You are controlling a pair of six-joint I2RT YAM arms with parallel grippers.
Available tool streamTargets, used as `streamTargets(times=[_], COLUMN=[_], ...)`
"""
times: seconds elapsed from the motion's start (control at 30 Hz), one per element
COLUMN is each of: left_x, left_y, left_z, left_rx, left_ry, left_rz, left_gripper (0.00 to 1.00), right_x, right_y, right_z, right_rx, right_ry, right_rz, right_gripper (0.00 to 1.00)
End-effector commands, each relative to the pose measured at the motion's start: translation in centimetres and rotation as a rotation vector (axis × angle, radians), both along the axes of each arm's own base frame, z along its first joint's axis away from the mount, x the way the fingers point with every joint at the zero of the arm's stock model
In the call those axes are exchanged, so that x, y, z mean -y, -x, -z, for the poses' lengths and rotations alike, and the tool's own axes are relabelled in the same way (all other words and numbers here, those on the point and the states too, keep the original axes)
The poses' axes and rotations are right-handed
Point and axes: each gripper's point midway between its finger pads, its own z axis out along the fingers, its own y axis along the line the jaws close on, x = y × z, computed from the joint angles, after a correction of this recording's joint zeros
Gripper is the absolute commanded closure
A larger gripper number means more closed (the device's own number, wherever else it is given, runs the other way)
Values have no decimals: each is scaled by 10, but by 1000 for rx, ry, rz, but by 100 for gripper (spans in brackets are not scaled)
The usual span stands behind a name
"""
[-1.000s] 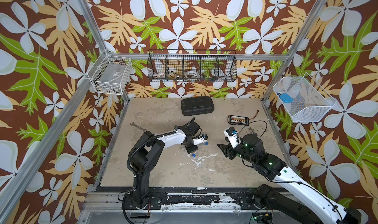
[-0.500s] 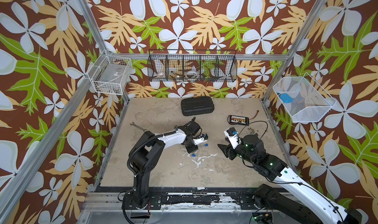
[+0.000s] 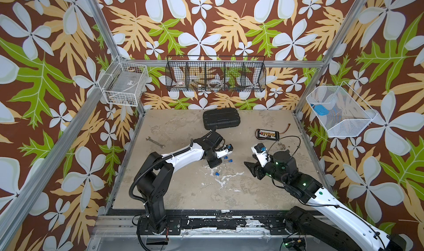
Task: Insert stoppers into test tubes
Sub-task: Place the test tube at the center of the board, then pick up the test tube at the center of the board.
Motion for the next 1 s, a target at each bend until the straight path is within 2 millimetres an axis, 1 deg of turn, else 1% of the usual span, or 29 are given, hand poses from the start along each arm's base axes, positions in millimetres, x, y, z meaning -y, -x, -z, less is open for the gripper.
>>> streamTargets(times=[0.0, 0.1, 0.27, 0.37, 0.43, 0.53, 0.6, 0.77, 0.87, 0.97], left_x=[-8, -27, -74, -94, -105, -115, -117, -121, -123, -131], left_y=[-1, -12, -45, -65, -74, -81, -84, -83, -80, -81], left_z=[-25, -34, -29, -28, -21, -8, -2, 24, 35, 45], left_rx=[46, 75, 103, 134, 129, 95, 74, 10, -21, -38], left_ry=[9, 13, -13, -9, -28, -57, -56, -97, -109, -142], left_rz=[-20, -74, -202, -246, -250, -235, -232, -237, -244, -268], left_gripper=[63, 63, 63, 62, 62, 61, 61, 61, 61, 61], right_x=[-4, -6, -10, -16, -22, -25, -25, -27, -28, -30], right_y=[-1, -1, -5, -9, -11, -13, -14, -15, -15, -16], right_z=[-2, 0, 0, -1, 0, 1, 0, 3, 4, 6], right_rx=[4, -3, 4, 6, -4, -6, 1, -5, -8, -12], right_ry=[-21, -24, -26, -44, -54, -59, -59, -55, -52, -44], right_rz=[-9, -12, -21, -33, -50, -57, -56, -61, -67, -76], right_gripper=[39, 39, 39, 39, 39, 40, 40, 40, 40, 40])
